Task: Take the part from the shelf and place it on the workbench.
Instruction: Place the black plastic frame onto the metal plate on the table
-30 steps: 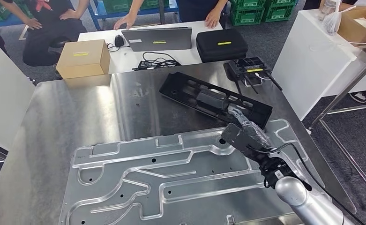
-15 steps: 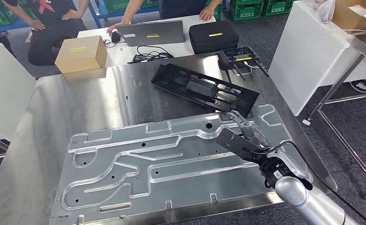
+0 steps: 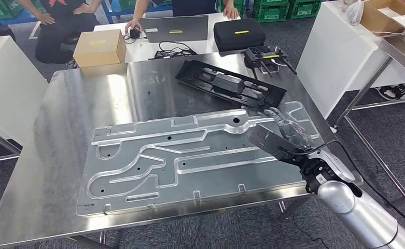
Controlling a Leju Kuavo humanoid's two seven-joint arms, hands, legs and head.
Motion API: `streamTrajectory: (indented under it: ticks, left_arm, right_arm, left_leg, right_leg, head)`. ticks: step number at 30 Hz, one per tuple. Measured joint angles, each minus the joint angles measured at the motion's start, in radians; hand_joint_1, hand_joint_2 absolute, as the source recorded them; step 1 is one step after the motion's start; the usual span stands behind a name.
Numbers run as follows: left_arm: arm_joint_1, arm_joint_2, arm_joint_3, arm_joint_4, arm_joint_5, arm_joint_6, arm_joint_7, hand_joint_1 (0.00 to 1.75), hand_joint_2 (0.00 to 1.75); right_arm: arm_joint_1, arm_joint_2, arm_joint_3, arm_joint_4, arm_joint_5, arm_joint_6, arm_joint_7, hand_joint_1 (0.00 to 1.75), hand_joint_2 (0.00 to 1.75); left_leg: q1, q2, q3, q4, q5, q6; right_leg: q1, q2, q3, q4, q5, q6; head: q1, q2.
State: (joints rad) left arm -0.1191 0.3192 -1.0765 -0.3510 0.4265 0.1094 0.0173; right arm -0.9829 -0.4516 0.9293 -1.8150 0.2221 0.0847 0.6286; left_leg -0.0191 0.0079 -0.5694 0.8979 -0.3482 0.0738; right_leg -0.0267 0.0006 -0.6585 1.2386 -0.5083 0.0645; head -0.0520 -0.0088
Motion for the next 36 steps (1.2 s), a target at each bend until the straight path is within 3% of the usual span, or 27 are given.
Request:
streamTrajectory:
  ticks: [1, 2, 4, 5, 7, 8, 10, 12, 13, 14, 15, 17, 19, 20, 21, 23, 24, 27, 28, 29, 30, 31, 32, 33, 35, 36]
  left_arm:
    - [0.0, -0.002, 0.0, 0.0, 0.0, 0.0, -0.001, 0.0, 0.0]
    - [0.0, -0.002, 0.0, 0.0, 0.0, 0.0, -0.002, 0.0, 0.0]
    - [0.0, -0.001, 0.001, 0.0, 0.0, -0.001, -0.003, 0.0, 0.0]
    - [0.0, 0.0, 0.002, 0.0, 0.0, -0.001, -0.005, 0.0, 0.0]
    - [0.004, -0.001, 0.002, 0.001, 0.0, -0.005, -0.008, 0.0, 0.0]
    - [0.007, -0.001, 0.002, 0.001, 0.001, -0.008, -0.009, 0.0, 0.0]
    - [0.009, -0.002, 0.002, 0.001, 0.003, -0.014, -0.011, 0.0, 0.0]
    - [0.007, -0.004, 0.002, 0.001, 0.005, -0.019, -0.011, 0.0, 0.0]
    - [0.006, -0.004, 0.002, 0.001, 0.006, -0.021, -0.011, 0.0, 0.0]
    - [0.005, -0.005, 0.002, 0.001, 0.008, -0.023, -0.011, 0.0, 0.0]
    - [0.004, -0.006, 0.002, 0.001, 0.009, -0.025, -0.011, 0.0, 0.0]
    - [0.003, -0.004, 0.003, 0.002, 0.011, -0.029, -0.011, 0.0, 0.0]
    - [-0.002, -0.001, 0.004, 0.003, 0.008, -0.032, -0.012, 0.0, 0.0]
    - [-0.003, -0.001, 0.004, 0.004, 0.004, -0.033, -0.012, 0.0, 0.0]
    - [-0.005, -0.003, 0.004, 0.003, -0.002, -0.033, -0.011, 0.0, 0.0]
    - [-0.004, -0.008, 0.003, 0.003, -0.02, -0.032, -0.007, 0.0, 0.0]
    - [-0.005, -0.011, 0.003, 0.003, -0.03, -0.027, -0.004, 0.0, 0.0]
    - [-0.003, -0.026, 0.0, 0.003, -0.042, 0.006, 0.01, 0.0, 0.0]
    - [-0.002, -0.031, -0.001, 0.003, -0.038, 0.018, 0.013, 0.0, 0.0]
    - [-0.001, -0.035, -0.001, 0.003, -0.032, 0.03, 0.015, 0.0, 0.0]
    - [0.0, -0.04, -0.001, 0.003, -0.028, 0.043, 0.016, 0.0, 0.0]
    - [0.0, -0.049, -0.001, 0.003, -0.029, 0.06, 0.016, 0.0, 0.0]
    - [0.001, -0.059, -0.001, 0.004, -0.033, 0.082, 0.018, 0.0, 0.0]
    - [0.0, -0.075, -0.001, 0.004, -0.039, 0.105, 0.02, 0.0, 0.0]
    - [0.0, -0.106, -0.002, 0.005, -0.038, 0.146, 0.02, 0.0, 0.0]
    - [0.0, -0.125, -0.002, 0.005, -0.028, 0.159, 0.017, 0.0, 0.0]
  right_arm:
    - [-0.004, -0.002, 0.0, 0.0, -0.002, 0.0, 0.001, 0.0, 0.0]
    - [-0.01, -0.004, 0.0, -0.001, -0.003, 0.0, 0.001, 0.0, 0.0]
    - [-0.019, -0.007, 0.0, -0.003, -0.005, 0.0, 0.002, 0.0, 0.0]
    - [-0.022, -0.008, 0.001, -0.004, -0.008, 0.0, 0.004, 0.0, 0.0]
    - [-0.025, -0.01, 0.005, -0.004, -0.018, 0.0, 0.008, 0.0, 0.0]
    - [-0.029, -0.011, 0.007, -0.004, -0.024, 0.0, 0.011, 0.0, 0.0]
    - [-0.041, -0.016, 0.01, -0.003, -0.038, 0.0, 0.018, 0.0, 0.0]
    - [-0.05, -0.022, 0.011, -0.001, -0.052, -0.001, 0.021, 0.0, 0.0]
    - [-0.053, -0.025, 0.012, 0.0, -0.061, -0.002, 0.022, 0.0, 0.0]
    - [-0.055, -0.028, 0.012, 0.002, -0.069, -0.004, 0.022, 0.0, 0.0]
    - [-0.057, -0.031, 0.013, 0.003, -0.078, -0.008, 0.022, 0.0, 0.0]
    - [-0.068, -0.034, 0.013, 0.005, -0.094, -0.015, 0.022, 0.0, 0.0]
    - [-0.081, -0.039, 0.012, 0.006, -0.104, -0.026, 0.025, 0.0, 0.0]
    - [-0.087, -0.043, 0.012, 0.006, -0.107, -0.033, 0.03, 0.0, 0.0]
    - [-0.09, -0.046, 0.012, 0.006, -0.112, -0.043, 0.036, 0.0, 0.0]
    - [-0.088, -0.054, 0.013, 0.006, -0.112, -0.07, 0.043, 0.0, 0.0]
    - [-0.081, -0.059, 0.012, 0.004, -0.103, -0.091, 0.043, 0.0, 0.0]
    - [-0.013, -0.07, -0.008, -0.01, -0.042, -0.205, 0.021, 0.0, 0.0]
    - [0.032, -0.071, -0.02, -0.018, -0.025, -0.25, 0.0, 0.0, 0.0]
    - [0.086, -0.072, -0.034, -0.028, -0.014, -0.291, -0.03, 0.0, 0.0]
    - [0.147, -0.071, -0.048, -0.037, -0.006, -0.328, -0.067, 0.0, 0.0]
    - [0.211, -0.065, -0.062, -0.044, 0.003, -0.361, -0.111, 0.0, 0.0]
    - [0.275, -0.054, -0.073, -0.048, 0.01, -0.387, -0.159, 0.0, 0.0]
    - [0.333, -0.038, -0.081, -0.047, 0.012, -0.404, -0.209, 0.0, 0.0]
    - [0.431, 0.003, -0.085, -0.031, -0.005, -0.415, -0.297, 0.0, 0.0]
    - [0.472, 0.029, -0.084, -0.014, -0.021, -0.411, -0.332, 0.0, 0.0]
  left_leg:
    - [0.002, 0.001, -0.016, 0.008, 0.008, -0.005]
    - [0.002, 0.001, -0.033, 0.02, 0.014, -0.01]
    - [-0.001, 0.0, -0.057, 0.045, 0.024, -0.02]
    - [-0.002, 0.0, -0.064, 0.05, 0.031, -0.024]
    - [0.002, -0.001, -0.072, 0.051, 0.043, -0.032]
    - [0.005, -0.001, -0.08, 0.062, 0.027, -0.037]
    - [0.011, -0.002, -0.11, 0.148, -0.066, -0.051]
    - [0.016, -0.002, -0.141, 0.29, -0.167, -0.061]
    - [0.017, -0.002, -0.145, 0.344, -0.187, -0.061]
    - [0.017, -0.002, -0.133, 0.367, -0.183, -0.058]
    - [0.015, -0.002, -0.105, 0.355, -0.162, -0.052]
    - [0.005, -0.003, 0.001, 0.233, -0.122, -0.027]
    - [-0.011, -0.003, 0.108, 0.079, -0.131, -0.004]
    - [-0.017, -0.002, 0.136, 0.034, -0.139, 0.0]
    - [-0.021, -0.002, 0.145, 0.012, -0.139, -0.002]
    - [-0.019, 0.002, 0.131, 0.004, -0.117, -0.001]
    - [-0.016, 0.004, 0.121, 0.001, -0.103, 0.002]
    - [-0.008, 0.006, 0.078, 0.0, -0.064, 0.008]
    - [-0.005, 0.006, 0.064, 0.0, -0.052, 0.006]
    - [-0.001, 0.006, 0.05, 0.002, -0.04, 0.003]
    - [0.004, 0.006, 0.035, 0.006, -0.03, -0.002]
    - [0.011, 0.005, 0.02, 0.013, -0.023, -0.008]
    - [0.015, 0.004, 0.002, 0.025, -0.017, -0.015]
    - [0.017, 0.002, -0.016, 0.042, -0.015, -0.021]
    - [0.014, 0.0, -0.046, 0.071, -0.009, -0.032]
    - [0.014, 0.0, -0.055, 0.078, -0.003, -0.035]
  right_leg:
    - [-0.003, 0.0, 0.047, -0.052, 0.025, 0.005]
    - [-0.005, 0.0, 0.103, -0.126, 0.029, 0.012]
    - [-0.006, 0.002, 0.178, -0.24, 0.006, 0.007]
    - [-0.003, 0.003, 0.189, -0.264, -0.006, -0.002]
    - [0.0, 0.0, 0.175, -0.266, 0.004, -0.027]
    - [0.0, -0.003, 0.165, -0.266, 0.016, -0.037]
    - [-0.001, -0.005, 0.135, -0.267, 0.043, -0.051]
    - [0.002, -0.004, 0.099, -0.266, 0.069, -0.055]
    - [0.003, -0.003, 0.083, -0.265, 0.081, -0.055]
    - [0.005, -0.002, 0.067, -0.265, 0.093, -0.055]
    - [0.008, -0.002, 0.052, -0.265, 0.105, -0.055]
    - [0.012, -0.001, 0.028, -0.265, 0.127, -0.053]
    - [0.013, -0.001, 0.017, -0.266, 0.146, -0.049]
    - [0.01, -0.002, 0.016, -0.268, 0.155, -0.045]
    - [0.008, -0.003, 0.015, -0.27, 0.165, -0.04]
    - [0.005, -0.002, 0.007, -0.264, 0.162, -0.031]
    - [0.005, -0.001, -0.004, -0.243, 0.134, -0.027]
    - [0.006, 0.001, -0.047, -0.073, -0.017, -0.016]
    - [0.005, 0.001, -0.054, -0.011, -0.04, -0.011]
    - [0.003, 0.0, -0.049, 0.027, -0.034, -0.005]
    - [-0.001, 0.0, -0.029, 0.032, -0.006, 0.002]
    - [-0.006, 0.0, 0.008, 0.0, 0.028, 0.011]
    - [-0.013, -0.001, 0.057, -0.062, 0.044, 0.024]
    - [-0.016, 0.001, 0.106, -0.133, 0.042, 0.03]
    - [-0.018, 0.005, 0.159, -0.227, 0.007, 0.024]
    - [-0.014, 0.005, 0.161, -0.238, 0.0, 0.01]
  head:
    - [0.0, 0.0]
    - [0.0, 0.0]
    - [-0.001, 0.0]
    - [-0.002, 0.0]
    - [-0.002, 0.0]
    - [-0.003, 0.0]
    - [-0.003, 0.0]
    - [-0.003, 0.0]
    - [-0.003, 0.0]
    - [-0.003, 0.0]
    - [-0.003, 0.0]
    - [-0.002, 0.0]
    - [-0.002, 0.0]
    - [-0.002, 0.0]
    - [-0.002, 0.0]
    - [-0.003, 0.0]
    - [-0.003, 0.0]
    - [-0.002, 0.0]
    - [-0.002, 0.0]
    - [-0.002, 0.0]
    - [-0.002, 0.0]
    - [-0.002, 0.0]
    - [-0.002, 0.0]
    - [-0.001, 0.0]
    - [-0.002, 0.0]
    - [-0.002, 0.0]
